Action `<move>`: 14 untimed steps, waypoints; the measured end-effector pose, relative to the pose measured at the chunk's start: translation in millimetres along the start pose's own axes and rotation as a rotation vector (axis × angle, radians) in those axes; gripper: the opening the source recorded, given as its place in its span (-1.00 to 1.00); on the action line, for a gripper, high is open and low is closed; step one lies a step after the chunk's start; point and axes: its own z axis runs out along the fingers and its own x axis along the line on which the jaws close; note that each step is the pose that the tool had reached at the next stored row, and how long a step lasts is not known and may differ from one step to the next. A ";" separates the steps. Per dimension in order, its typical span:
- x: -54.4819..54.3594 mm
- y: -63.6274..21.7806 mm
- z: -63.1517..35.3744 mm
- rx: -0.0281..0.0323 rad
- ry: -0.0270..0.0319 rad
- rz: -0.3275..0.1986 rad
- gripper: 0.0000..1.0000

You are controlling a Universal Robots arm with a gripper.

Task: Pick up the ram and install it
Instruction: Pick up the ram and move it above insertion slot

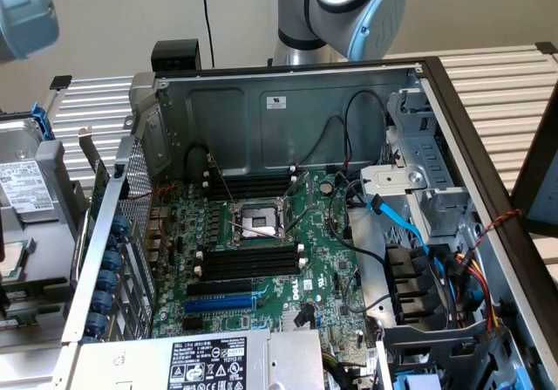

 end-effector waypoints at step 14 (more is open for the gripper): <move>-3.8 -1.2 5.0 -0.0121 -0.0004 0.000 -0.46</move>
